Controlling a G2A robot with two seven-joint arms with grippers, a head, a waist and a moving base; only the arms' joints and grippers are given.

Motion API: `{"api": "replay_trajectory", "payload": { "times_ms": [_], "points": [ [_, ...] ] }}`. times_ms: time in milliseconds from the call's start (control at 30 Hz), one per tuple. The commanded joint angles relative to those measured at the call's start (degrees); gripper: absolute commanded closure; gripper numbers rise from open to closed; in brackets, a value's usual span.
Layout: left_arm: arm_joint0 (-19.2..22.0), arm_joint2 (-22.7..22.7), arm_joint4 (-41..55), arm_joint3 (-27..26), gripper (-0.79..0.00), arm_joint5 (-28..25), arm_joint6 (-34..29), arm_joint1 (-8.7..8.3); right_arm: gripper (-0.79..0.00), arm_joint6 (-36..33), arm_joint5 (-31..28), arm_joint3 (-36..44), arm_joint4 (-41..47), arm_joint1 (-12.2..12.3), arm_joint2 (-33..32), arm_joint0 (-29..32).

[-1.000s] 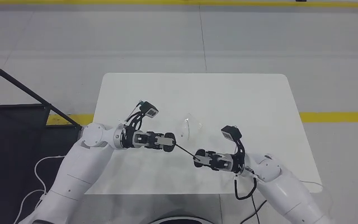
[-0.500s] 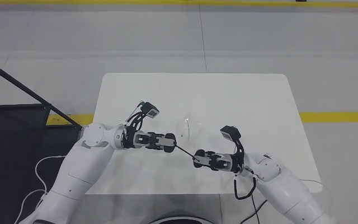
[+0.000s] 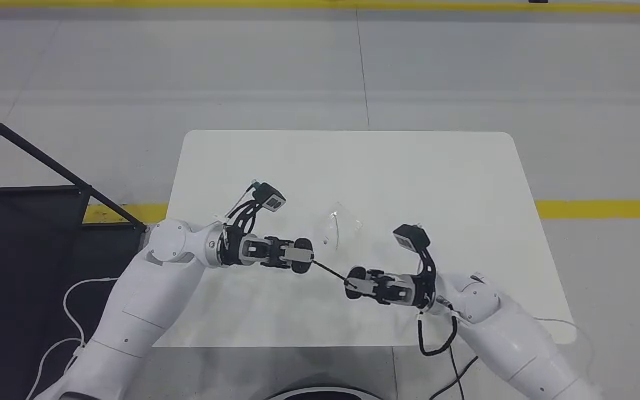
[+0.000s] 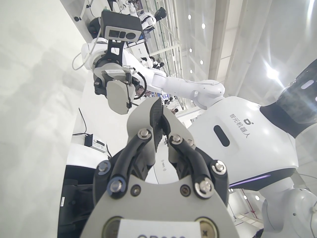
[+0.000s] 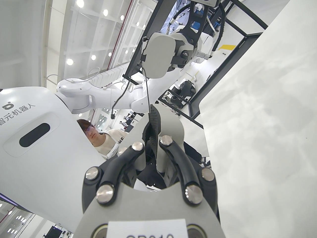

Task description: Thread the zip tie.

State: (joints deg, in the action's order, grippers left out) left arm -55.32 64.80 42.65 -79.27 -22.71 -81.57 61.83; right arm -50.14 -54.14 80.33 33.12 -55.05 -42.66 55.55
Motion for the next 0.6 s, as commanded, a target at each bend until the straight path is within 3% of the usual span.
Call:
{"api": "replay_trajectory", "payload": {
  "times_ms": [0,567],
  "points": [
    [0.0,0.0,-0.2,0.3,0.0,-0.1,0.1,0.02,0.0,0.6,-0.6,0.4,0.4,0.1,0.0,0.1],
    [-0.3,1.8,-0.6,3.3,0.0,-0.8,0.8,-0.14,0.0,3.8,-3.9,5.1,3.3,3.4,-0.1,1.7]
  ]
}}
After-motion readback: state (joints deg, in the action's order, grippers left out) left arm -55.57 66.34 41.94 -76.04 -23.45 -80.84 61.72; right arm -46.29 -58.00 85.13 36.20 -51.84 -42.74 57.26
